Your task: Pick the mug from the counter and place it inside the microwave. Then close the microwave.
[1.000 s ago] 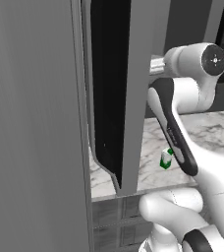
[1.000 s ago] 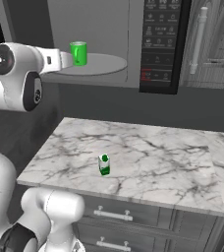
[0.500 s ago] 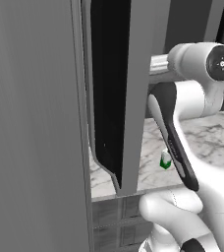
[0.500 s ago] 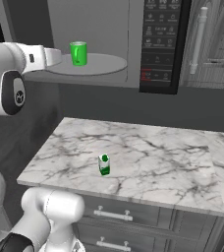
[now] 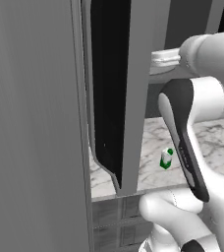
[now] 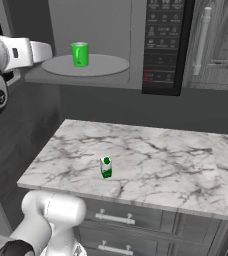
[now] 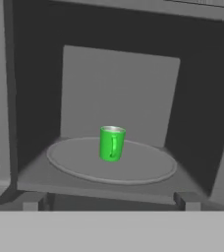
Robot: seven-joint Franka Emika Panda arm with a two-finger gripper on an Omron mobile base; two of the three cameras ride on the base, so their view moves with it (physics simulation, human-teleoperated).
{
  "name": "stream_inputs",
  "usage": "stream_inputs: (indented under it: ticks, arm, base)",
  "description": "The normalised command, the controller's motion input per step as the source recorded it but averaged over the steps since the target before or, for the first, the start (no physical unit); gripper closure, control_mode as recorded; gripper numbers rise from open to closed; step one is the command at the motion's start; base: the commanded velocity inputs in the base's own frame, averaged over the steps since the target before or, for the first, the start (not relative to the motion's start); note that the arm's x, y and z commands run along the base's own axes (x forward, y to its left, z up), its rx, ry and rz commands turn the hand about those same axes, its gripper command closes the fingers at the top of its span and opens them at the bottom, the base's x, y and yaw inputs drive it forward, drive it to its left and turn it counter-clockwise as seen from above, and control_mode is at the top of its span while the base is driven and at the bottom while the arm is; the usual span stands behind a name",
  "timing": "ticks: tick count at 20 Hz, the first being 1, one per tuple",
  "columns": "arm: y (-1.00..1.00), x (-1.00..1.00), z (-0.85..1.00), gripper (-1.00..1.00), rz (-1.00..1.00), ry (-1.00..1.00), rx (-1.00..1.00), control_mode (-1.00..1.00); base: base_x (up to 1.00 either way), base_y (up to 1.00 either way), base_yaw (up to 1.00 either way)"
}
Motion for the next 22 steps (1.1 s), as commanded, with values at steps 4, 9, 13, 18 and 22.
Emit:
stream_inputs:
  ticks: [4, 9, 13, 18, 22]
  arm:
    - [0.00, -0.32, 0.01, -1.00, -0.03, -0.12, 0.00, -1.00]
    - [0.00, -0.41, 0.00, -1.00, -0.03, -0.19, 0.00, -1.00]
    - [0.00, -0.34, 0.03, -1.00, -0.03, -0.18, 0.00, -1.00]
    - [0.00, -0.66, 0.14, -1.00, 0.00, -0.13, 0.00, -1.00]
    - [0.00, -1.00, 0.37, -1.00, 0.00, -0.01, 0.00, -1.00]
  base:
    - [0.00, 0.00, 0.00]
    - [0.00, 0.00, 0.00]
    - [0.00, 0.00, 0.00]
    - [0.00, 0.00, 0.00]
    - [0.00, 0.00, 0.00]
